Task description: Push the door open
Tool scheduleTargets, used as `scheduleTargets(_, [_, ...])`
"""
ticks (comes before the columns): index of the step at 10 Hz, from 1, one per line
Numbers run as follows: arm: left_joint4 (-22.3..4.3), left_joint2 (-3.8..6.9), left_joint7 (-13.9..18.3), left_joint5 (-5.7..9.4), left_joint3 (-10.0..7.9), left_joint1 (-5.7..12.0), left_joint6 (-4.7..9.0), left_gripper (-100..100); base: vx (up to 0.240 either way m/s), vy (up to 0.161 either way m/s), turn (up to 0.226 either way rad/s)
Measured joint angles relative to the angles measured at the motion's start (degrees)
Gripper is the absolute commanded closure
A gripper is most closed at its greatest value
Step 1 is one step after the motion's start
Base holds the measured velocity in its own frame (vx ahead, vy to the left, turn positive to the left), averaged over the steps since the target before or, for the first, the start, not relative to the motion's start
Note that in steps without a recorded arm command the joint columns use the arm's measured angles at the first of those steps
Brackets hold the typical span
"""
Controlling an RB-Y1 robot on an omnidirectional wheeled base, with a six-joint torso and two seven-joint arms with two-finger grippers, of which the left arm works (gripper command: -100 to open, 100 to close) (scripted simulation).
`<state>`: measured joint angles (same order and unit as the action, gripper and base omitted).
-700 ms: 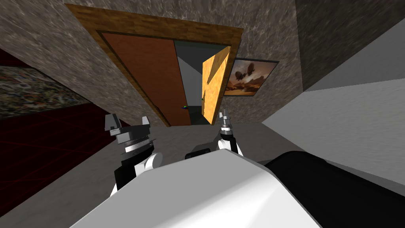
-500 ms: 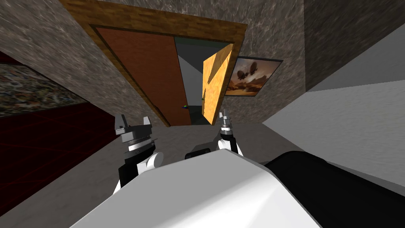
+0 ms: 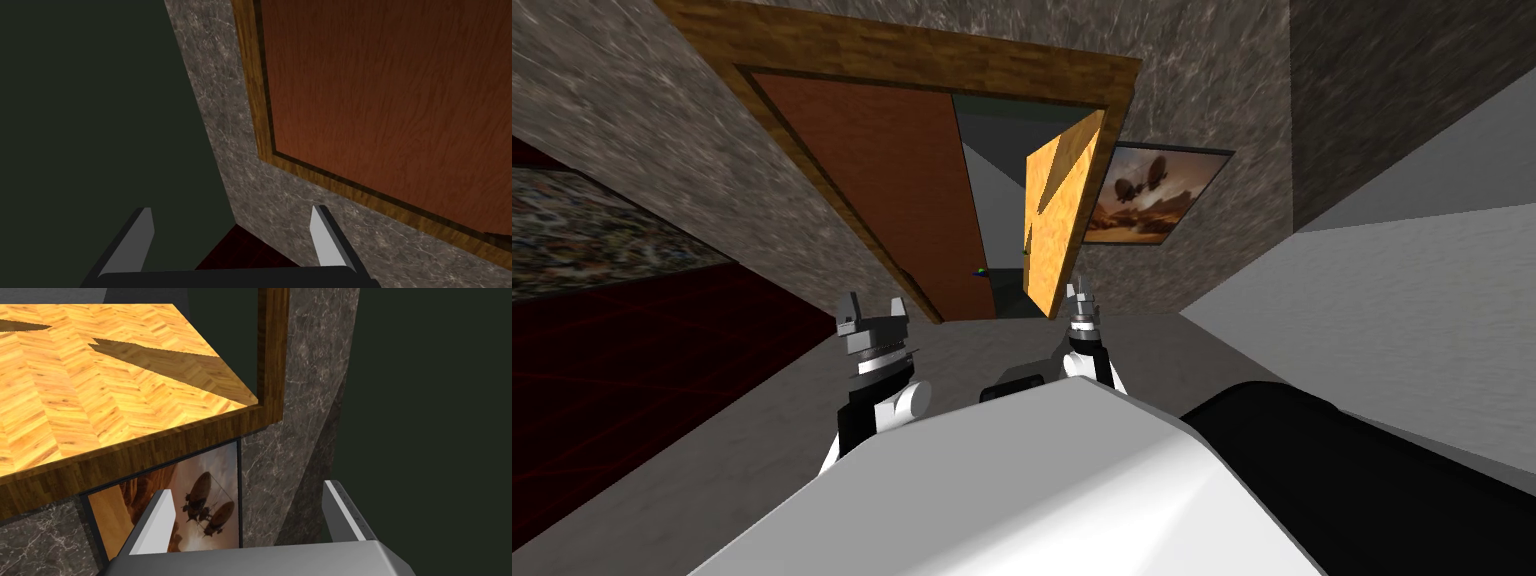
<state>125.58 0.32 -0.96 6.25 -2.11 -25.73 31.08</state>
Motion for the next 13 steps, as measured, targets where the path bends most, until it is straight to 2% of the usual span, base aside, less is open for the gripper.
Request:
scheduleTargets(3, [-3.33,0.75,0.31,-0.25,0.24,1.43,0.34,-100,0.087,0.007,0.005])
scheduleTargets(6, [-7.73,1.21,0.52,-0.73,0.77,3.49,0.97,-100,0.11,0.016,0.006])
scheduleTargets(9, [-11.54,2.06,1.11,-1.04,1.28,4.38,1.77,-100,0.091,0.022,0.008])
scheduleTargets(11, [-14.81,2.3,1.27,-1.44,1.78,5.71,2.44,-100,0.1,0.02,0.006])
scheduleTargets(13, [-17.31,2.94,1.76,-1.45,1.65,6.93,2.53,-100,0.058,0.002,0.005])
